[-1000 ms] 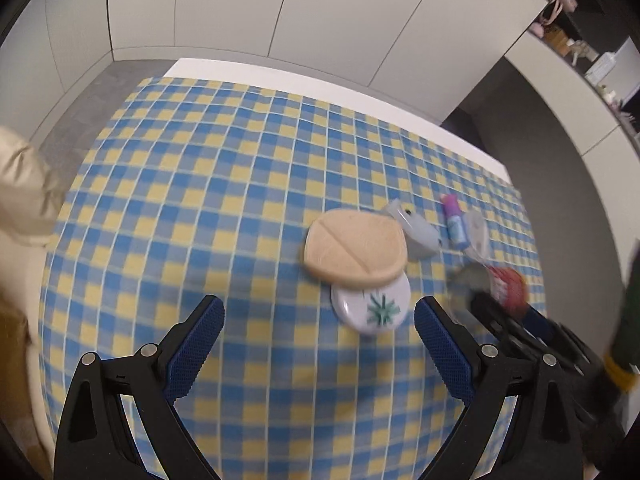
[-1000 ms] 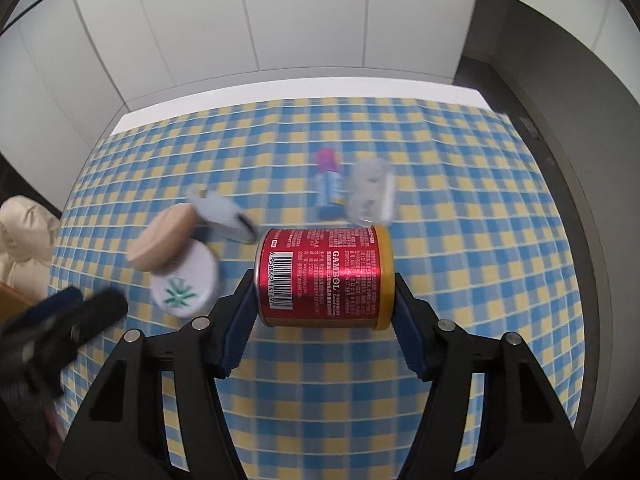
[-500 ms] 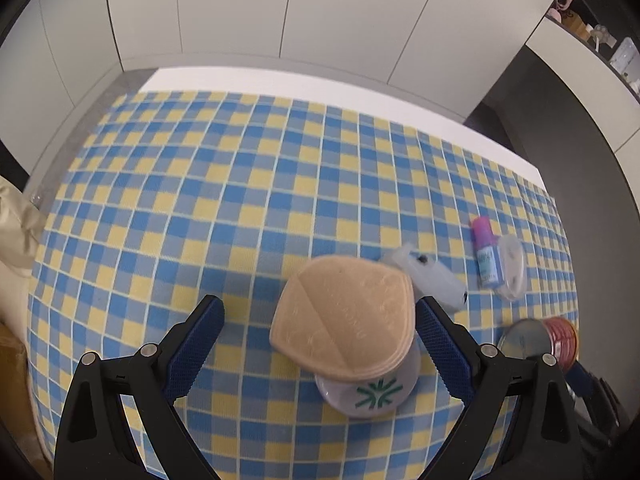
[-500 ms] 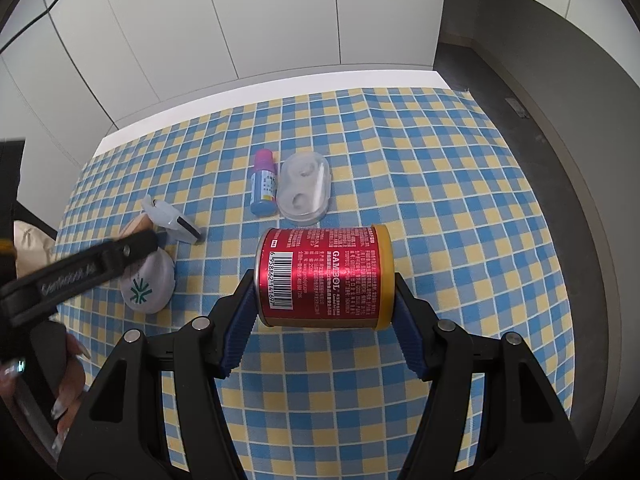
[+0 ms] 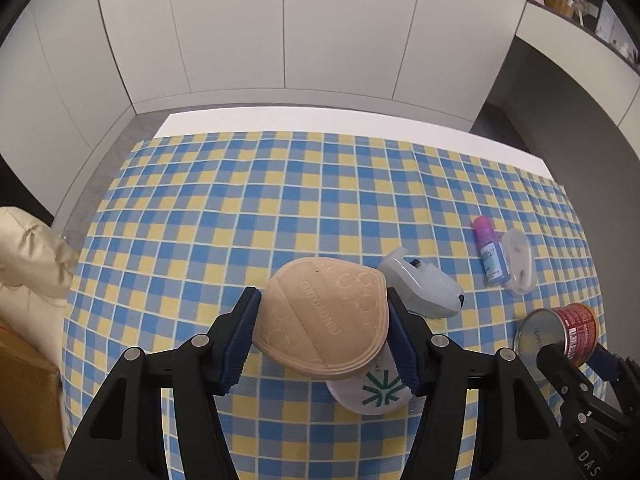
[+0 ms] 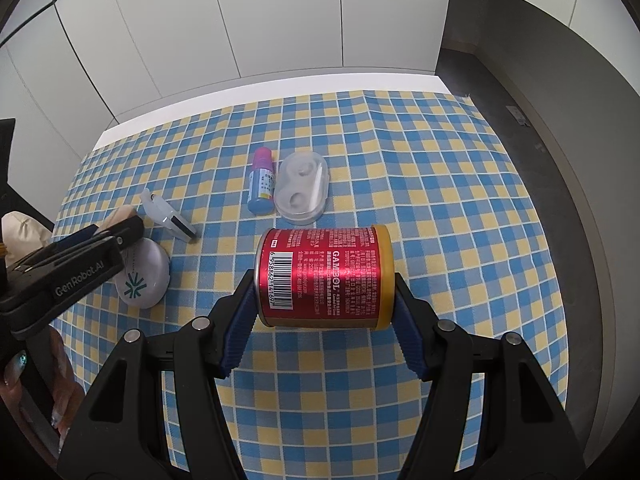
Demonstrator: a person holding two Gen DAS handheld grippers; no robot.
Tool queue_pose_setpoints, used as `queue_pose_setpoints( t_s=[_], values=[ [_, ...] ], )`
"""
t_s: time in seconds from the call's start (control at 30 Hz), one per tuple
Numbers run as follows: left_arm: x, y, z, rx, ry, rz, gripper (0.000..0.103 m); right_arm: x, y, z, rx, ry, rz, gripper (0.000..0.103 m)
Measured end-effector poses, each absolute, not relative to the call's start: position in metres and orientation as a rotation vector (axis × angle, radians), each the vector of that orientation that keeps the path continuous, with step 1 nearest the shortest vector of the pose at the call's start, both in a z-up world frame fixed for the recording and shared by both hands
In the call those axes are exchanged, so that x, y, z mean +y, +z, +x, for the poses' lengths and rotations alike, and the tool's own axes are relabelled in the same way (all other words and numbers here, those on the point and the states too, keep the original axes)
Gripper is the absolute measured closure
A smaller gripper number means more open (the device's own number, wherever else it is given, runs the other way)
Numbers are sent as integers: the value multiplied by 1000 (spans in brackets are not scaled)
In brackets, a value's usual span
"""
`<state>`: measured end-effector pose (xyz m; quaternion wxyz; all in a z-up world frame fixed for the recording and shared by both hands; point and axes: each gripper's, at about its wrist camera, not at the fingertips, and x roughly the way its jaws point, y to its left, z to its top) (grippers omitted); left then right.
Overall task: Organize objects
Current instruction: 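Grasp the red GAMBOL can with the right tool while the left tool grasps the beige puff, then lift the beige puff and red can up from the table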
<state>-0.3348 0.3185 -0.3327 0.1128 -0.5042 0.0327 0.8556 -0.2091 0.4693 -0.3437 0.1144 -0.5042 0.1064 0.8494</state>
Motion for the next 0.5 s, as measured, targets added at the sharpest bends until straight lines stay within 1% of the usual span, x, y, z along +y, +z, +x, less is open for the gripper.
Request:
queue_pose_setpoints(
  t_s=[0.2,0.33,0.5],
  values=[
    [296,-320,-329,77,2540,-1464,42,471,-341,-208,294,2497,-1467,38],
    [291,-306,-323,112,2573,-1432,42,471,-339,-209,283,2501,-1463,38],
    [289,-276,-312,145,2598,-1377,42,470,-323,-212,264,2514,-1444,39]
  ],
)
